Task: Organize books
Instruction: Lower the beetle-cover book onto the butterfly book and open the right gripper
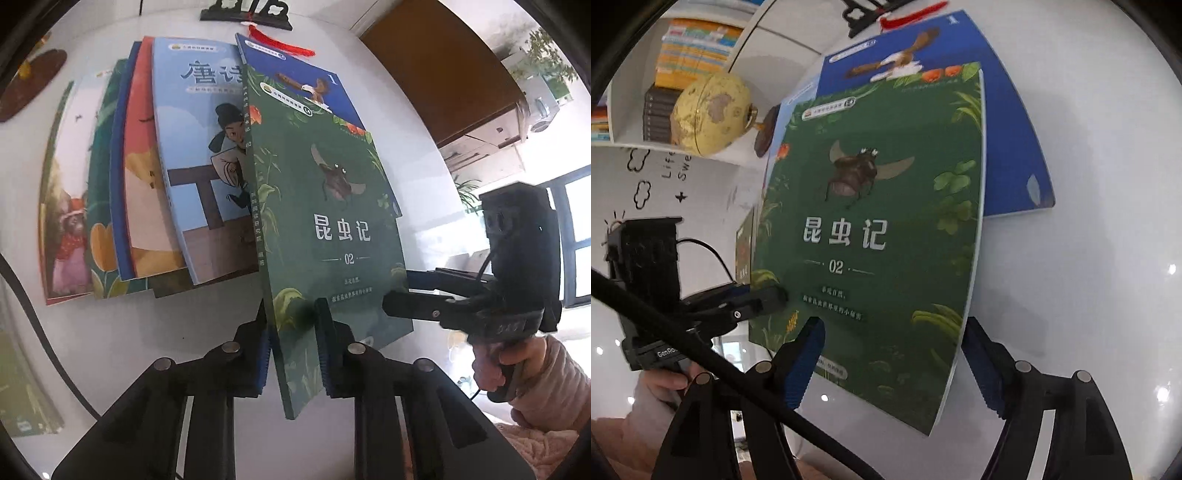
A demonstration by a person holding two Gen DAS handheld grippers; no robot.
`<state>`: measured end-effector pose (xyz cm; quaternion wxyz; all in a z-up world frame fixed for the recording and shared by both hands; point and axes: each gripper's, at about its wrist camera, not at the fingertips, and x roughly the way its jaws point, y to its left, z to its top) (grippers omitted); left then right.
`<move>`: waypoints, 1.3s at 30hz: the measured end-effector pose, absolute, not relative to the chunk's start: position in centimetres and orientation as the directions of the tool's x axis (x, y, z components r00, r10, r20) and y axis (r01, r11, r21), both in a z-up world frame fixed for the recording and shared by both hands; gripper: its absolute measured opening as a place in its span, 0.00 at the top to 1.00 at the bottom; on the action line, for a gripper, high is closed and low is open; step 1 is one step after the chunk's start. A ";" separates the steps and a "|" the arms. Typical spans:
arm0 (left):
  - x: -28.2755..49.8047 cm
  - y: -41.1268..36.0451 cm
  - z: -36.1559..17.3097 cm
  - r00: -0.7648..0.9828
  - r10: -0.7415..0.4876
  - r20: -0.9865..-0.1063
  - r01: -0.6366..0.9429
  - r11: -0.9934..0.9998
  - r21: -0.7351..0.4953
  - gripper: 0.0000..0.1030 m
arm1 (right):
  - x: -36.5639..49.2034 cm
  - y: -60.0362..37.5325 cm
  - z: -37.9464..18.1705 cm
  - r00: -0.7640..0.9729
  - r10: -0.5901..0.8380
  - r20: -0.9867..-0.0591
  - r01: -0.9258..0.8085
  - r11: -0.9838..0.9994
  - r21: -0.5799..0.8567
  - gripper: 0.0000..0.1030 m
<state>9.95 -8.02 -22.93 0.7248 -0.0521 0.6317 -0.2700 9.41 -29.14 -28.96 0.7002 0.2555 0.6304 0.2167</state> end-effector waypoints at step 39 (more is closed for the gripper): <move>8.7 -2.9 -18.8 0.252 -0.400 -0.881 0.362 0.883 -0.298 0.86 | 7.6 -23.2 -21.6 0.364 0.659 -0.658 -0.117 0.733 0.670 0.89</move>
